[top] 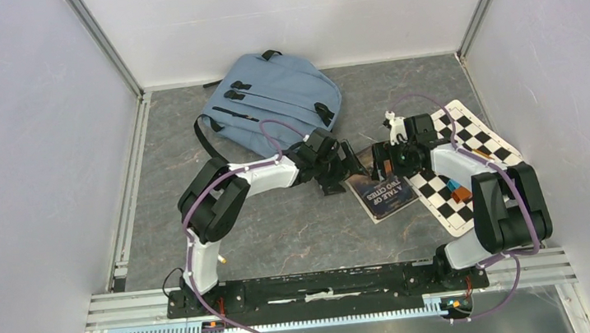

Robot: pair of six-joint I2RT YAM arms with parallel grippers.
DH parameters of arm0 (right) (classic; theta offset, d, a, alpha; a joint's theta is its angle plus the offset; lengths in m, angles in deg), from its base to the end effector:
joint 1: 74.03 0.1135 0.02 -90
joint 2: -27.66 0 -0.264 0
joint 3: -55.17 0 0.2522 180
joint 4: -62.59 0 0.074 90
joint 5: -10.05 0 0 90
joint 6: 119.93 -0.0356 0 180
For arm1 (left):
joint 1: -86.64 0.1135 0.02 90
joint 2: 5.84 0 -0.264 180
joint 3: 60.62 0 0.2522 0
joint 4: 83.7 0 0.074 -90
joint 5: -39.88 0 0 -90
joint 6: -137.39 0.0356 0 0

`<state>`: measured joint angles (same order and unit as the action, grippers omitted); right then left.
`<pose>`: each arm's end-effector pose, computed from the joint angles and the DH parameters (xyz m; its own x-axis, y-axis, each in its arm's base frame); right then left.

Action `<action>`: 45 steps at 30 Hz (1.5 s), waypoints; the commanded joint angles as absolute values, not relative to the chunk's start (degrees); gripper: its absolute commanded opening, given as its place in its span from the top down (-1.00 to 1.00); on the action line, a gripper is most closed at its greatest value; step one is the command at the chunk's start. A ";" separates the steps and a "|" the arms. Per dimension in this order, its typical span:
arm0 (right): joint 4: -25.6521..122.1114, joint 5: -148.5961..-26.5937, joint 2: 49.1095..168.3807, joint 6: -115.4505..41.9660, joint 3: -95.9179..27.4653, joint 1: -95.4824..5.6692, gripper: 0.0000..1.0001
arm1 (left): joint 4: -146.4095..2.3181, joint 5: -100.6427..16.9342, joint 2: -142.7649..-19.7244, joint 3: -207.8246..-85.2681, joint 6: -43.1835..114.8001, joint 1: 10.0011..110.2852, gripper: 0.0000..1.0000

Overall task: Pack the student bag
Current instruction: Pick up the book from the center of the board.

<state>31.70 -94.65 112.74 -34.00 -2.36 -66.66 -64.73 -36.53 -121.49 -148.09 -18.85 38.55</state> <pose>0.2743 0.0446 0.1675 -0.8611 -0.0422 -0.5067 -0.1952 0.9476 0.2528 0.2813 -0.3259 0.1528 -0.9570 -0.2656 -0.1163 -0.1137 0.7130 -0.6918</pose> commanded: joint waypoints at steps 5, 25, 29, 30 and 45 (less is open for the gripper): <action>32.88 -110.91 111.90 -37.25 0.03 -64.97 -0.71 | -66.03 -35.58 -124.91 -149.28 -20.99 38.30 -0.91; 35.83 -105.46 109.70 -41.99 2.59 -59.43 -0.48 | -71.94 -39.86 -114.87 -147.78 -14.60 39.07 0.96; 36.87 -104.94 106.17 -43.33 1.58 -60.76 -0.59 | -75.53 -40.93 -108.84 -144.71 -9.29 39.48 0.96; 37.68 -105.55 105.27 -43.68 1.43 -61.47 -0.65 | -77.74 -39.97 -107.60 -143.16 -9.04 39.95 0.96; 39.24 -124.02 99.85 -41.27 -1.96 -71.28 -0.96 | -96.00 -29.19 -92.56 -130.56 -5.90 46.73 0.96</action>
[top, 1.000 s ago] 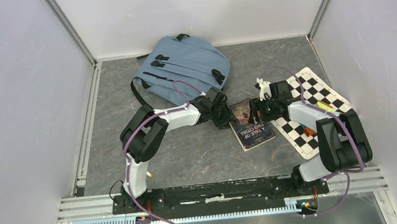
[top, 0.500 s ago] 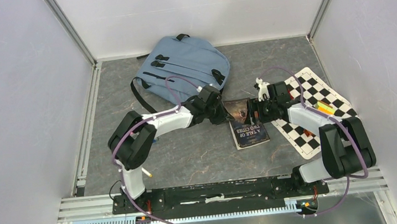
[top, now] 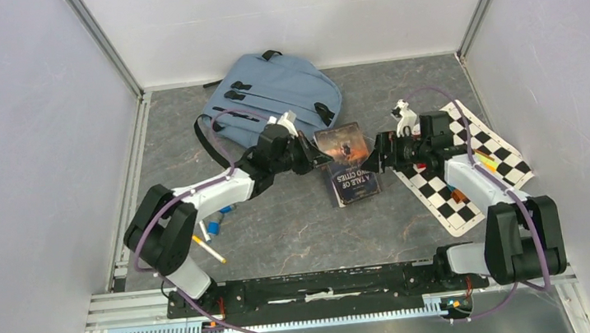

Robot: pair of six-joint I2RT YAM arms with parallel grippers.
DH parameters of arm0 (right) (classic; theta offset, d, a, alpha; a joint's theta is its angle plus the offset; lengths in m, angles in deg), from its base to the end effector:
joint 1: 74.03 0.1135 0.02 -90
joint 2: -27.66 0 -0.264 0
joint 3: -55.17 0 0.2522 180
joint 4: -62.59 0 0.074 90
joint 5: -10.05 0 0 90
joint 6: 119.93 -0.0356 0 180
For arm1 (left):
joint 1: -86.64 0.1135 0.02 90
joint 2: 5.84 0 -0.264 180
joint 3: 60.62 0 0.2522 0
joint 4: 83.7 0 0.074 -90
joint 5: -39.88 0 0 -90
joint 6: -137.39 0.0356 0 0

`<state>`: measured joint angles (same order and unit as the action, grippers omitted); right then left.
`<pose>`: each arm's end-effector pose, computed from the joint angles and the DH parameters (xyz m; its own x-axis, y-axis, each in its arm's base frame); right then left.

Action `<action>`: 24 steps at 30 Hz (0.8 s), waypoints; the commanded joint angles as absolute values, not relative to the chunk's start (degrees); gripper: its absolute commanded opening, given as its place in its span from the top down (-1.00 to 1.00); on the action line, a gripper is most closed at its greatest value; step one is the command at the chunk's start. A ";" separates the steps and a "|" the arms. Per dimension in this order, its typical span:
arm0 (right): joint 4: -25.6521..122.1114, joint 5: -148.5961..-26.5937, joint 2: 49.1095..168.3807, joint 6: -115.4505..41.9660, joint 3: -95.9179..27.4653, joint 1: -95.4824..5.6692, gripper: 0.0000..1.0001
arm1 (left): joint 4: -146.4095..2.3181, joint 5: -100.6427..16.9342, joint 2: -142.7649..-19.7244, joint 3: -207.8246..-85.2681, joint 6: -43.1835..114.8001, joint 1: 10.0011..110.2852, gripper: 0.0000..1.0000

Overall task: Pack the student bag
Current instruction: Pick up the book from the center of the board.

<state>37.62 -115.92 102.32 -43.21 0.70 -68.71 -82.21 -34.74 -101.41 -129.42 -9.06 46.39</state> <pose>0.2563 0.0449 0.2081 -0.7991 0.1123 -0.5906 -0.3122 0.7620 0.5673 0.2734 -0.2438 0.2114 -0.8675 -0.3184 -0.3821 0.1417 0.5782 -0.8035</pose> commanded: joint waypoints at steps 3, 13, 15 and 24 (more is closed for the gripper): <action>39.32 -127.72 100.19 -40.68 -2.79 -73.17 -0.96 | -95.07 -27.29 -89.95 -130.25 -4.62 47.35 0.96; 44.15 -143.57 103.60 -43.45 -8.60 -72.88 -0.95 | -94.39 -22.32 -86.54 -131.77 -1.21 48.30 0.96; 44.19 -144.45 103.58 -43.68 -9.60 -72.23 -0.93 | -95.96 -22.02 -86.69 -131.85 -1.88 48.27 0.96; 47.43 -139.19 102.08 -47.79 -9.70 -69.12 0.03 | -97.94 -22.28 -88.69 -135.51 -1.52 48.32 0.96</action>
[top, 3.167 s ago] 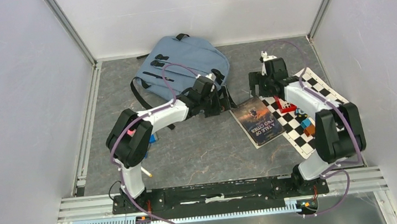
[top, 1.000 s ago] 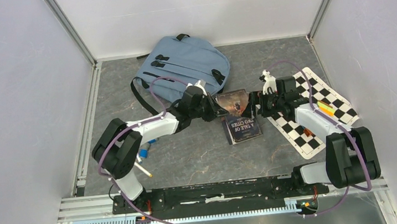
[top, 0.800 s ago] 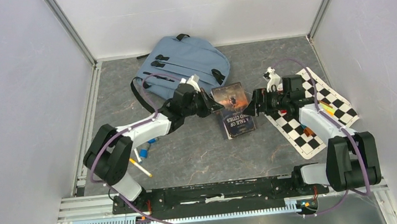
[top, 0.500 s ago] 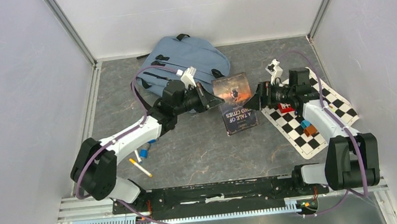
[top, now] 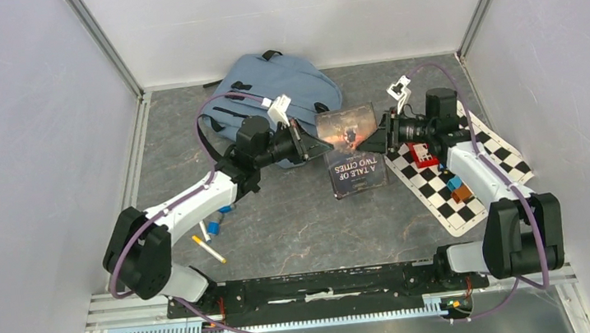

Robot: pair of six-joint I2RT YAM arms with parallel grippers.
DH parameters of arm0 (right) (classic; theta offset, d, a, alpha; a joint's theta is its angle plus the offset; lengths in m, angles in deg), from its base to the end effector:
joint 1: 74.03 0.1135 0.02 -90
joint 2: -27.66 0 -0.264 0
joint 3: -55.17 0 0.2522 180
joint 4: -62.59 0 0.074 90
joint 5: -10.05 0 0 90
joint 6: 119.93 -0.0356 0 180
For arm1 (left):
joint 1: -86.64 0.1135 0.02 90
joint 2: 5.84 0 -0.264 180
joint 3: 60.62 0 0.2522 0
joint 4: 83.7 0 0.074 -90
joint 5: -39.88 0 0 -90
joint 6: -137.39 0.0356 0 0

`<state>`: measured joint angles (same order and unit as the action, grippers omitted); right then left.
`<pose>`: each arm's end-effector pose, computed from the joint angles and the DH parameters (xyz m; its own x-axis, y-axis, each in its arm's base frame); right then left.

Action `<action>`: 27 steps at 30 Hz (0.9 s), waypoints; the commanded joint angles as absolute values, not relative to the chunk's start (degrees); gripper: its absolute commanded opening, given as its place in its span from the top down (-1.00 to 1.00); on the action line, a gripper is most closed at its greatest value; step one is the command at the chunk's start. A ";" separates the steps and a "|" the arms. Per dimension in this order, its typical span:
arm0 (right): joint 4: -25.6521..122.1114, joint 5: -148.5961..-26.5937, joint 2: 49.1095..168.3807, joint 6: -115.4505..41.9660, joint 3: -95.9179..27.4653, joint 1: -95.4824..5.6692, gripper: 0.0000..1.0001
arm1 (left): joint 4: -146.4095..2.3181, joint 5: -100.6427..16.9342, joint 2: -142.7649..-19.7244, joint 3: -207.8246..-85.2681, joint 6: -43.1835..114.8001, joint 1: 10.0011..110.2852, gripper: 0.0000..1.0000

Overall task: Pack the student bag
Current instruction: Pick up the book from the center of the board.

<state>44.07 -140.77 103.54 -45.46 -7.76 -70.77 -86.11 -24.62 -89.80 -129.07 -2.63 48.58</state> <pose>0.2771 0.0469 0.2653 -0.7087 0.0904 -0.6997 -0.6035 0.4361 0.6675 0.2572 -0.2208 0.2845 -0.7940 -0.2567 -0.5510 0.4329 0.3976 -0.8090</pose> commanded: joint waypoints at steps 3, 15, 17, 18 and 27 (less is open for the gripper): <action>47.31 -125.44 98.59 -49.05 -10.03 -69.45 0.97 | -90.61 -22.53 -89.74 -139.26 3.68 48.41 0.56; 38.19 -77.74 95.25 -47.39 -20.27 -71.16 1.00 | -55.96 -44.88 -105.36 -163.85 37.99 47.99 -0.99; 38.85 -75.04 94.87 -46.27 -20.34 -71.20 1.00 | -54.36 -47.78 -109.06 -166.52 41.41 47.30 -0.99; 39.06 -73.26 94.46 -45.95 -20.16 -71.21 1.00 | -53.48 -49.62 -111.22 -168.08 43.34 46.82 -0.99; 41.16 -64.29 90.54 -46.25 -16.18 -71.20 1.00 | -48.32 -64.97 -126.54 -180.03 51.91 44.72 -0.99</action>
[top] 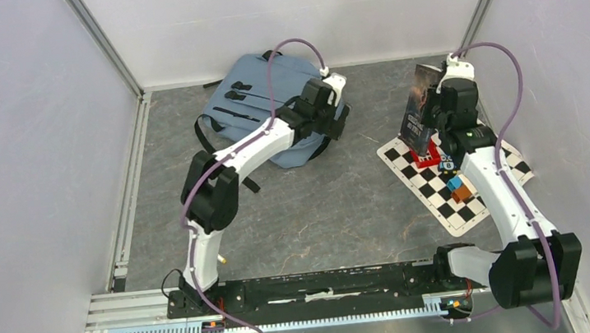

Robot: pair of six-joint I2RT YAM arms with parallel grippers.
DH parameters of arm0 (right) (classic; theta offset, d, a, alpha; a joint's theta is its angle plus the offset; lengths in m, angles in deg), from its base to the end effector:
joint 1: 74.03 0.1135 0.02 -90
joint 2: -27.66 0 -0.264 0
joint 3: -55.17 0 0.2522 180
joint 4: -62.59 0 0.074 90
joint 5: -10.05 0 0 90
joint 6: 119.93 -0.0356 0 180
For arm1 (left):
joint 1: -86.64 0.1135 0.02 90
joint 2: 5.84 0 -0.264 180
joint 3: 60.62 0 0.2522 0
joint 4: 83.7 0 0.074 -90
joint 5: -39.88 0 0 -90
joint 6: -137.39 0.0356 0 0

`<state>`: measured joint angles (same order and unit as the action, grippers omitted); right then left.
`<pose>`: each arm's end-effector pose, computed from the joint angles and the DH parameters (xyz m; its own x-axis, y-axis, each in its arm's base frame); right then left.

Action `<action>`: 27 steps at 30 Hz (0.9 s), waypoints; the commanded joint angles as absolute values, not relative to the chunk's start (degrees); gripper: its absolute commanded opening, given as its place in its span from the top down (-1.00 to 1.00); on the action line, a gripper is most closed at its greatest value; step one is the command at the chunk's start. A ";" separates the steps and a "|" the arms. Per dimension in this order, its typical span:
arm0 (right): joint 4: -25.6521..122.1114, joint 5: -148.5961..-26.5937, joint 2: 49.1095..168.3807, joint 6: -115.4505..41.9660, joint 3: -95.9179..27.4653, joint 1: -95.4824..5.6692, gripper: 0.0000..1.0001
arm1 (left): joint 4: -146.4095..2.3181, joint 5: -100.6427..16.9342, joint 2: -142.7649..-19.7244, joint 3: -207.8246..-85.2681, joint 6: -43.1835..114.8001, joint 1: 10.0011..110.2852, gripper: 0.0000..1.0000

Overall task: Pack the student bag
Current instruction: Pick up the book from the center of the board, then place the book in the student bag.

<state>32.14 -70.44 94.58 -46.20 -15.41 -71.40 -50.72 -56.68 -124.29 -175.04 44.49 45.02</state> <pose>0.2656 0.0063 0.3233 -0.4036 0.2581 -0.8778 0.2241 0.9581 0.1786 0.3650 -0.3189 0.2621 -0.4794 0.3587 -0.8010 0.5681 0.8225 0.0283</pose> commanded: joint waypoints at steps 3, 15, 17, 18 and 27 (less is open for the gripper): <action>42.05 -65.06 92.04 -46.06 -17.39 -71.19 1.00 | -48.40 -66.70 -129.55 -180.55 55.31 44.63 -0.99; 44.16 -70.49 97.72 -46.73 -21.10 -71.14 1.00 | -48.80 -78.95 -133.73 -183.00 58.68 44.88 -0.06; 44.98 -70.45 97.08 -47.06 -19.60 -71.14 1.00 | -48.60 -79.39 -132.00 -183.40 58.20 44.88 0.49; 45.19 -70.32 96.78 -47.12 -18.96 -71.22 1.00 | -48.74 -79.98 -130.96 -183.47 57.93 44.86 0.73; 48.21 -71.89 97.38 -48.44 -18.78 -71.14 1.00 | -44.20 -71.85 -120.05 -189.00 48.06 44.81 0.96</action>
<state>36.75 -70.54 99.15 -46.75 -15.54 -71.36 -45.01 -74.39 -129.25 -181.97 54.39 44.05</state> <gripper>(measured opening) 0.285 0.044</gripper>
